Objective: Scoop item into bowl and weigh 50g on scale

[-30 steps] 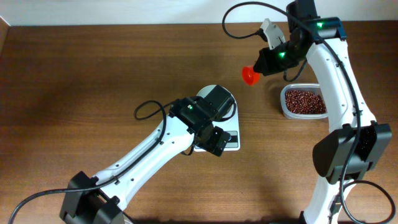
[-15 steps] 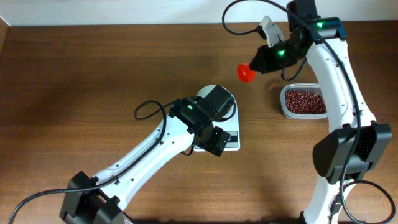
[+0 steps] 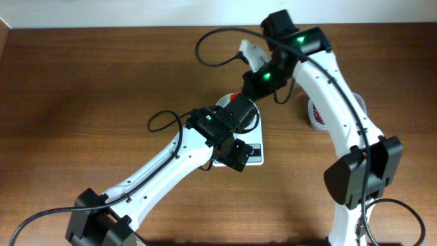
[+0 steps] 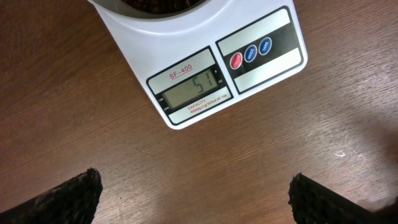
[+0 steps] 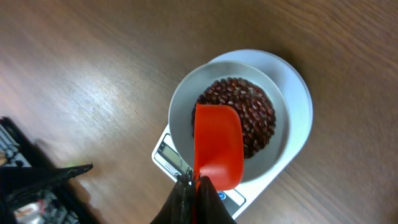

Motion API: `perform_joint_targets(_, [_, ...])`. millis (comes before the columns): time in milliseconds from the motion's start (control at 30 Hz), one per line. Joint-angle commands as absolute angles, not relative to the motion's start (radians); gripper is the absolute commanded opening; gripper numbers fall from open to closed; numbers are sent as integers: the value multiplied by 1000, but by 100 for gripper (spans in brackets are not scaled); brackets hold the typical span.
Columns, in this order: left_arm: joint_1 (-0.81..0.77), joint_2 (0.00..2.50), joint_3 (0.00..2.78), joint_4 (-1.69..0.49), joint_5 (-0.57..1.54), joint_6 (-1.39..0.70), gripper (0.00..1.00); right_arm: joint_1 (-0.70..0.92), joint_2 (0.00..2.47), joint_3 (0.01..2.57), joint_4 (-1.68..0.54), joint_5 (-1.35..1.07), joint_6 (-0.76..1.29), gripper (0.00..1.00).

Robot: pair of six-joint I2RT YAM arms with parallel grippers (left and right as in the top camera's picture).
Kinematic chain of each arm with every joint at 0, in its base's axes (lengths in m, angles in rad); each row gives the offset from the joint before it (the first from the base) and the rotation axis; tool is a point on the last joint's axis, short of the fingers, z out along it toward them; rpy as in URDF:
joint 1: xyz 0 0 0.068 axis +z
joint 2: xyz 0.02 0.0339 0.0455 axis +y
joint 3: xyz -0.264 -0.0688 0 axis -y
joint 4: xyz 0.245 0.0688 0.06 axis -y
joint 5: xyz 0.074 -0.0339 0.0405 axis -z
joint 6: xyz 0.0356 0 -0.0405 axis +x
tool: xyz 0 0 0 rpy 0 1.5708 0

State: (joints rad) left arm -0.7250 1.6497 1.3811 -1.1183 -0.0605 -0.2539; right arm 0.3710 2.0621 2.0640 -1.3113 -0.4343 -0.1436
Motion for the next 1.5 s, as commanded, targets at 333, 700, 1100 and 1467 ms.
perform_joint_targets(333, [-722,1653,1392,-1120,-68,-245,99,395,2070,1836,-1094,-388,-284,4])
perform_joint_targets(700, [-722,1653,1392,-1120,-68,-245,99,398,2067,1857,-1084,-387,-416,4])
perform_joint_targets(1100, [-722,1653,1392,-1120,-68,-245,99,399,2065,1932,-1097,-404,-468,4])
perform_joint_targets(1467, [-722,1653,1392,-1120,-68,-245,99,400,2067,1902,-1098,-373,-468,4])
